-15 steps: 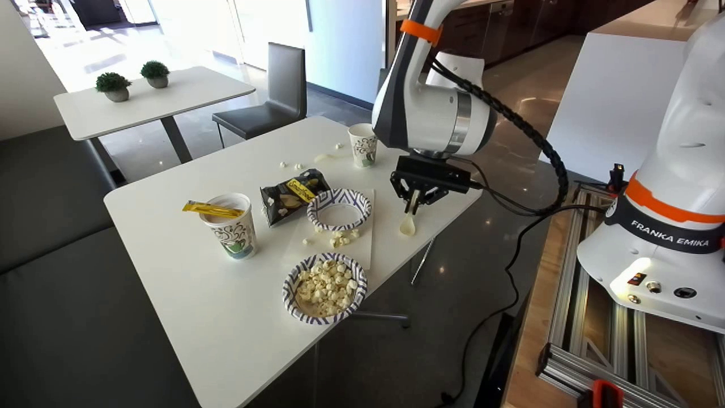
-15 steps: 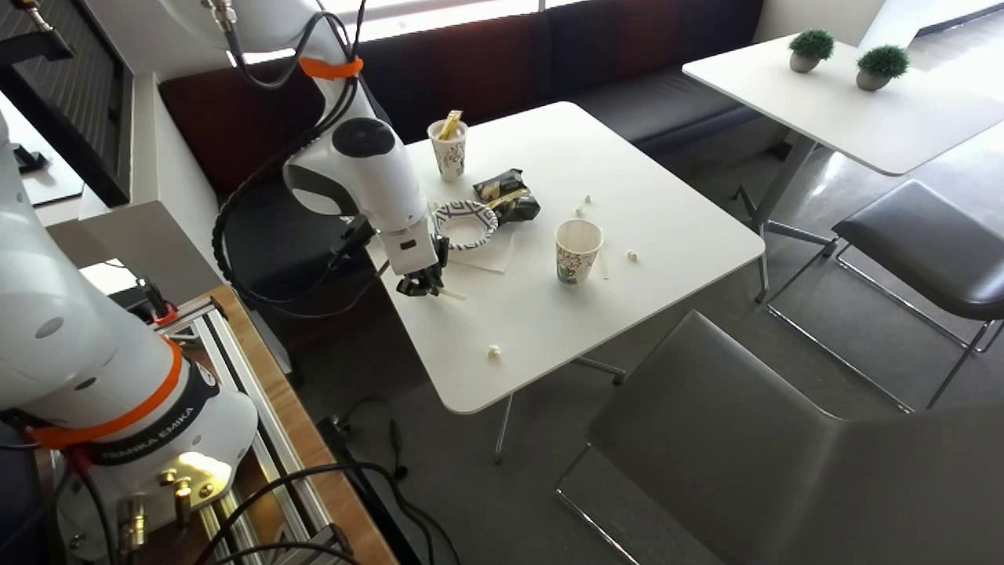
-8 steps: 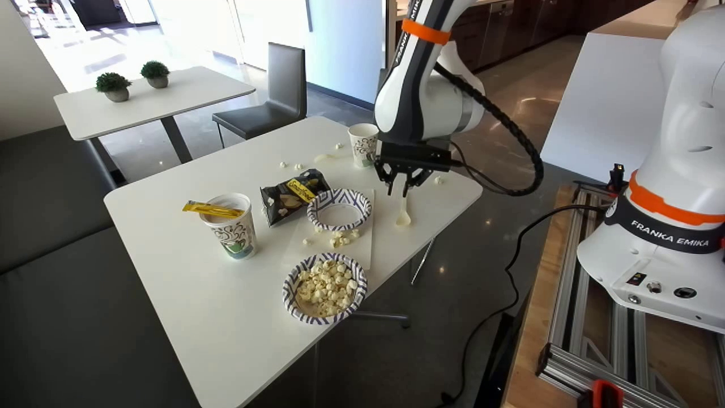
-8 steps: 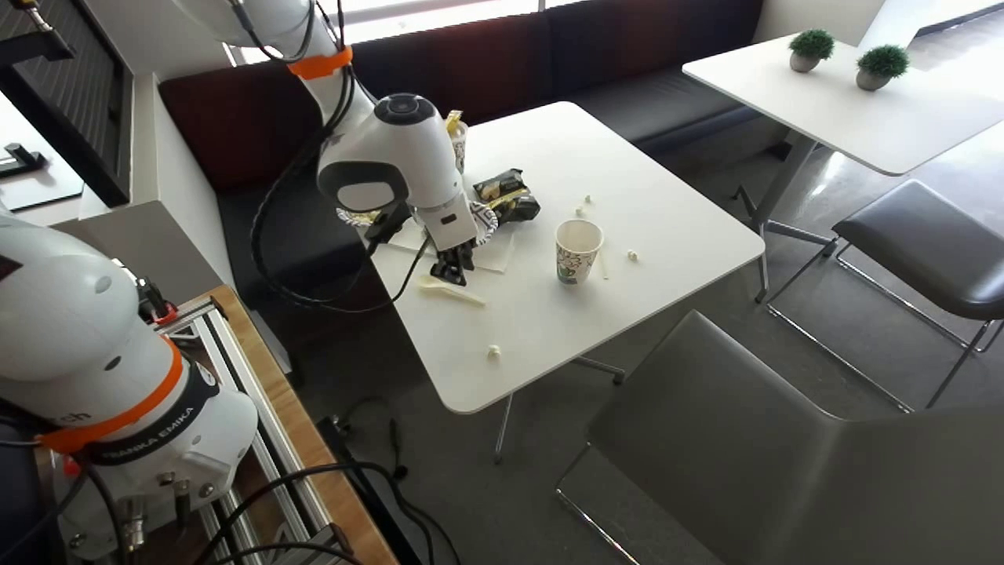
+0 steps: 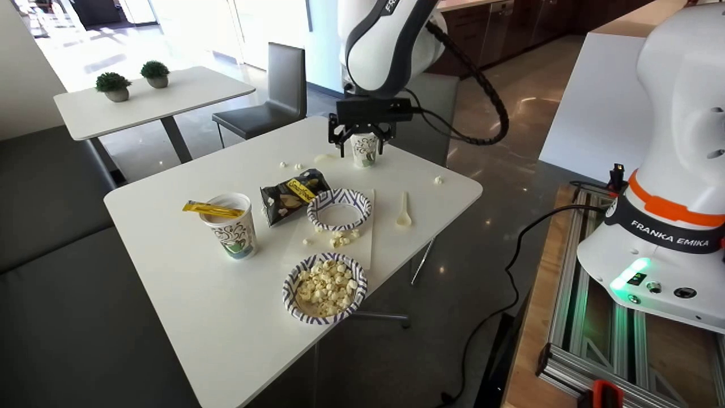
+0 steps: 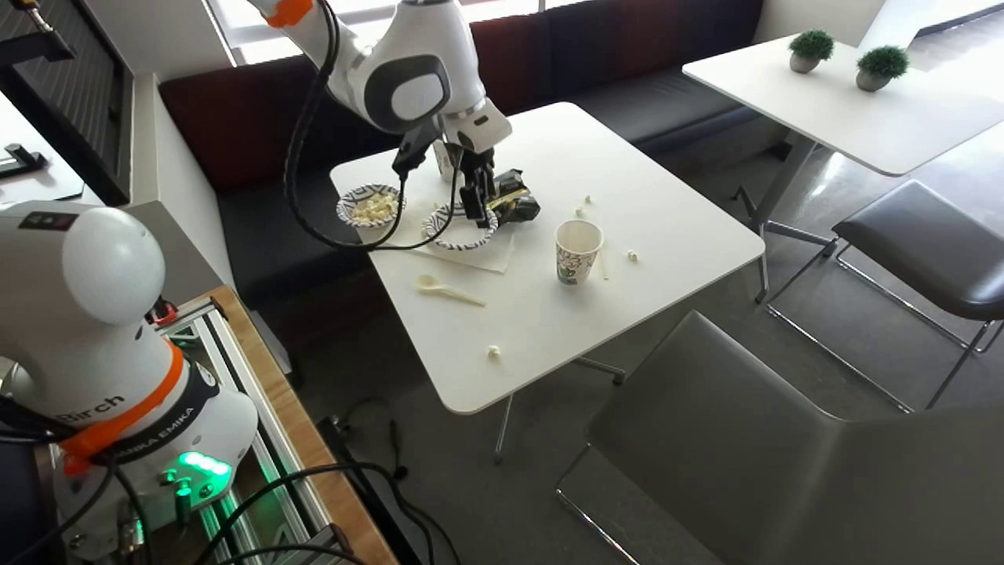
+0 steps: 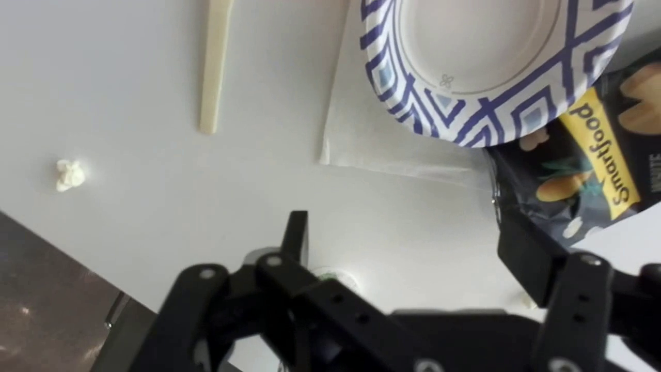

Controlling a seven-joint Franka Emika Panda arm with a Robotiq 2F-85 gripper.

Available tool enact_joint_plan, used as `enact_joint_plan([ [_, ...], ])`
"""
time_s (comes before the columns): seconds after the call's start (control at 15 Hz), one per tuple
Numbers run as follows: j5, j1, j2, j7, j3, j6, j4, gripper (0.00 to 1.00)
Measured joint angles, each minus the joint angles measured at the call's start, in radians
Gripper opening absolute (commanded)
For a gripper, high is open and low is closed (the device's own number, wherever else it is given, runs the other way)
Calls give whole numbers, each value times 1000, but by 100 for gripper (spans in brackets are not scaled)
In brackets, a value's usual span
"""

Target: Use the spoon on the table to move the content of the plate on the right into the plate on the left

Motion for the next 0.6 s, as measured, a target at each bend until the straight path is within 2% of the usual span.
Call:
enact_joint_plan([
  [0.2, -170, 90, -105, 2, -62, -234, 73, 100],
  [0.4, -321, 134, -271, -26, -72, -466, 136, 100],
  [0.47, -369, 103, -328, -39, -28, -542, 151, 100],
  [0.6, -431, -25, -441, -93, 131, -660, 161, 100],
])
